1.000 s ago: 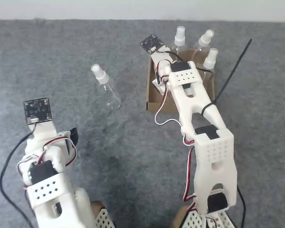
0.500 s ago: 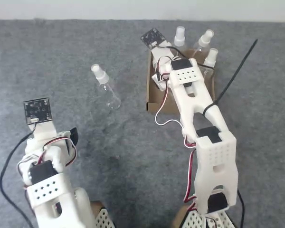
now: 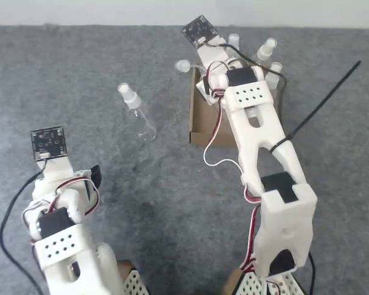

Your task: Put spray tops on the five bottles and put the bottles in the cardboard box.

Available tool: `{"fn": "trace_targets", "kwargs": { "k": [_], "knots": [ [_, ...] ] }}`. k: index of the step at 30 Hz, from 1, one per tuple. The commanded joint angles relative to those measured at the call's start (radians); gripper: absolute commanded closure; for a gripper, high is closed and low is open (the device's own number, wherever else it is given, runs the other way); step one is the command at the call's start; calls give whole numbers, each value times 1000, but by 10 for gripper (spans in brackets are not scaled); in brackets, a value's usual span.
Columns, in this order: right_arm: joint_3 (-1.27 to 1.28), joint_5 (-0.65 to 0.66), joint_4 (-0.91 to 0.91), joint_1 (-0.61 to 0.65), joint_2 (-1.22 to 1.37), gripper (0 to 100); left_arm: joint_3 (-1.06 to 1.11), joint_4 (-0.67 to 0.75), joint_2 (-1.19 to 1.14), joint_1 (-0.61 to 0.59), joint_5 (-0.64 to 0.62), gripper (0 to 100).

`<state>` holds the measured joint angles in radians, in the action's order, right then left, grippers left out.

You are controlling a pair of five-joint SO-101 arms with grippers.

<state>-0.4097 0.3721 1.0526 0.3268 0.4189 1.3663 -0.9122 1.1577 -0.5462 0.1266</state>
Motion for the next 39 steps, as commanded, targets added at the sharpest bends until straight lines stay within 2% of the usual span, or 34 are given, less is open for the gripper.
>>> {"fn": "trace_targets", "kwargs": {
  "k": [1, 6, 15, 21, 32, 39],
  "knots": [
    [-51, -12, 41, -7, -131, 950, -4, 17, 21, 6, 6, 717],
    [-48, -12, 97, 18, -151, 950, -4, 17, 21, 6, 6, 717],
    [-51, -5, 225, 180, -154, 950, -2, 17, 21, 6, 6, 717],
    [-54, -11, 334, 226, -156, 951, 2, 20, 23, 6, 6, 717],
    [-325, -12, 727, 219, -156, 954, 2, 20, 23, 6, 6, 717],
    [-250, -11, 748, 102, -323, 954, 4, 20, 23, 6, 6, 717]
  ]
}}
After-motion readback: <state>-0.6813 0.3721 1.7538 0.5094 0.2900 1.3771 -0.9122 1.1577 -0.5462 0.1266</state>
